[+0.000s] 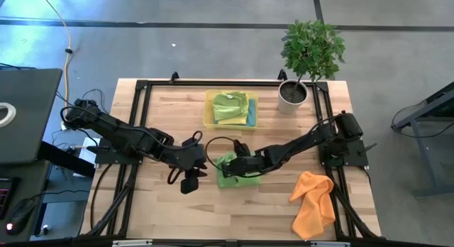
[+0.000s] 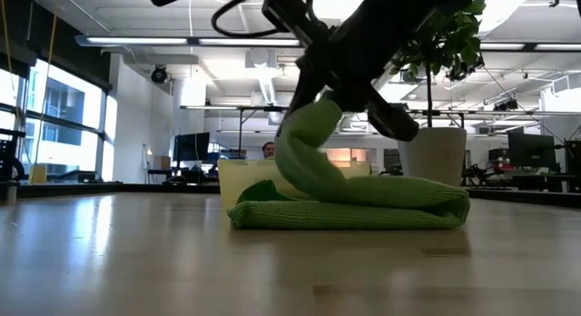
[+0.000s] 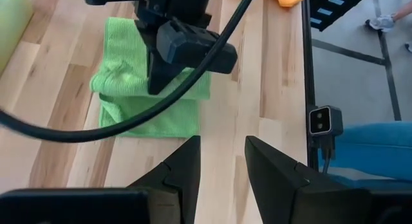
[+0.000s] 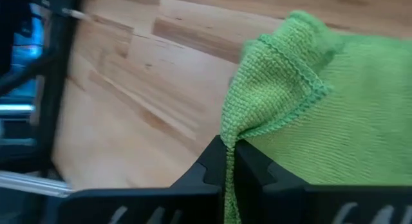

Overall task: Fold microfiber towels
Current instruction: Fold the green microfiber cloth, then put the folded green microfiber cloth into the yellow bin

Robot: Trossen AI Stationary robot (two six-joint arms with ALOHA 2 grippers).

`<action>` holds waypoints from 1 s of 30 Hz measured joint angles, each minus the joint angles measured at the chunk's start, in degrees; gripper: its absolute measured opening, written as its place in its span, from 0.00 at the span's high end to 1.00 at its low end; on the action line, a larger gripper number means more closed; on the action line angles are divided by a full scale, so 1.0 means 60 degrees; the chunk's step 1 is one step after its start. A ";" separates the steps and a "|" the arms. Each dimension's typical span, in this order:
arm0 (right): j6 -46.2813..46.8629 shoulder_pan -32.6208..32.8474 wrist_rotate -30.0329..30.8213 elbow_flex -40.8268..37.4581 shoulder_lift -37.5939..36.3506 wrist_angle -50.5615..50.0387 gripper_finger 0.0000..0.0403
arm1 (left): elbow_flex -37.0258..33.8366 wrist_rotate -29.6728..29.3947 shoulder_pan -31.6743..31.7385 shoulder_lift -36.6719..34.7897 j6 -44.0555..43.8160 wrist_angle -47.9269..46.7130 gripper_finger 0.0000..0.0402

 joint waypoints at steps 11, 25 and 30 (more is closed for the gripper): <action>-0.0806 -0.0070 0.0030 -0.0004 0.0310 0.0582 0.65 | 0.0000 -0.0011 0.0018 0.0000 -0.0149 -0.0138 0.72; -0.2217 -0.0460 0.0034 -0.0019 -0.2398 -0.5187 0.52 | 0.0000 -0.0004 0.0000 0.0000 -0.0226 -0.0250 0.72; -0.0749 0.0023 -0.0366 -0.1570 -0.3375 -0.5183 0.52 | 0.0000 -0.0007 0.0000 0.0000 -0.0222 -0.0229 0.72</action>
